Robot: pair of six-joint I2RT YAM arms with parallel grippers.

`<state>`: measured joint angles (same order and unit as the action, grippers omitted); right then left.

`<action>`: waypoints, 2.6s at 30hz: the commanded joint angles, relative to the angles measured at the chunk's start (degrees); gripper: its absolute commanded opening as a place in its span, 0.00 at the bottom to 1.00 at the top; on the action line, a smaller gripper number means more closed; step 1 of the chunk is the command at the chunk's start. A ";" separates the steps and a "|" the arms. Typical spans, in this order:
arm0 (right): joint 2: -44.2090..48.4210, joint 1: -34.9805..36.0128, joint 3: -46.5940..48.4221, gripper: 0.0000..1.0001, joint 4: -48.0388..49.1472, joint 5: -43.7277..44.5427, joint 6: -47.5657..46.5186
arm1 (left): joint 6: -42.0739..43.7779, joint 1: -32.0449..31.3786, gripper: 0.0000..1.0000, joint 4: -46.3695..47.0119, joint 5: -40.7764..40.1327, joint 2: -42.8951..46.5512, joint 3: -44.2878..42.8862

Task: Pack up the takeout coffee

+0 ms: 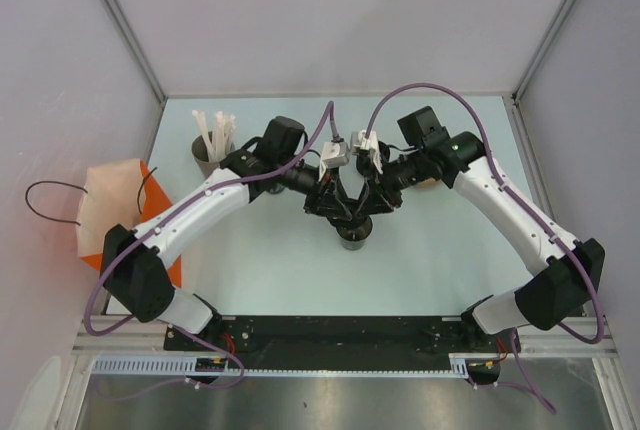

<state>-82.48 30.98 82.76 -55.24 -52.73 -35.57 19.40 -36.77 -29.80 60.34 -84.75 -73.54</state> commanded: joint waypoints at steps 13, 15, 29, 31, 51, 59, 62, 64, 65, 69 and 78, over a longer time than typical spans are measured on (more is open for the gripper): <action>9.78 -0.92 -0.06 0.61 9.44 19.23 2.61 | -19.73 5.20 0.13 17.39 -5.93 -0.15 6.56; 11.97 -1.36 -0.14 0.65 11.56 22.21 2.44 | -27.09 7.15 0.16 22.84 -6.72 0.20 8.31; 7.00 7.60 -4.10 0.66 28.87 29.97 11.83 | -50.40 12.25 0.17 29.54 -23.24 3.71 12.36; 5.58 8.39 -4.01 0.66 29.58 29.44 12.45 | -52.00 12.69 0.17 31.56 -23.59 4.33 12.89; -6.28 9.97 2.04 0.60 31.78 21.09 25.46 | -61.58 13.31 0.14 36.39 -27.20 7.84 17.29; -8.40 10.32 3.72 0.58 31.25 20.82 27.04 | -62.03 14.01 0.14 36.83 -27.29 8.29 17.46; -8.84 11.11 3.72 0.56 31.60 22.05 26.96 | -62.11 14.10 0.14 36.83 -27.38 8.20 17.46; -9.02 11.90 3.90 0.54 31.51 24.60 26.78 | -62.03 14.27 0.14 36.83 -27.55 8.11 17.64; -9.10 12.78 3.99 0.51 31.60 25.65 26.52 | -62.20 14.27 0.14 36.83 -27.55 8.11 17.55; -9.54 14.45 3.90 0.46 31.60 29.69 25.64 | -62.20 14.45 0.14 36.83 -27.82 8.11 17.55; -10.34 15.69 3.72 0.17 32.74 35.85 25.46 | -62.82 14.80 0.15 37.71 -26.94 8.64 17.99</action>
<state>-92.09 45.32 84.18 -24.29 -19.25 -10.22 -41.17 -22.37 4.64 32.71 -78.72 -55.57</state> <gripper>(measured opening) 0.212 0.294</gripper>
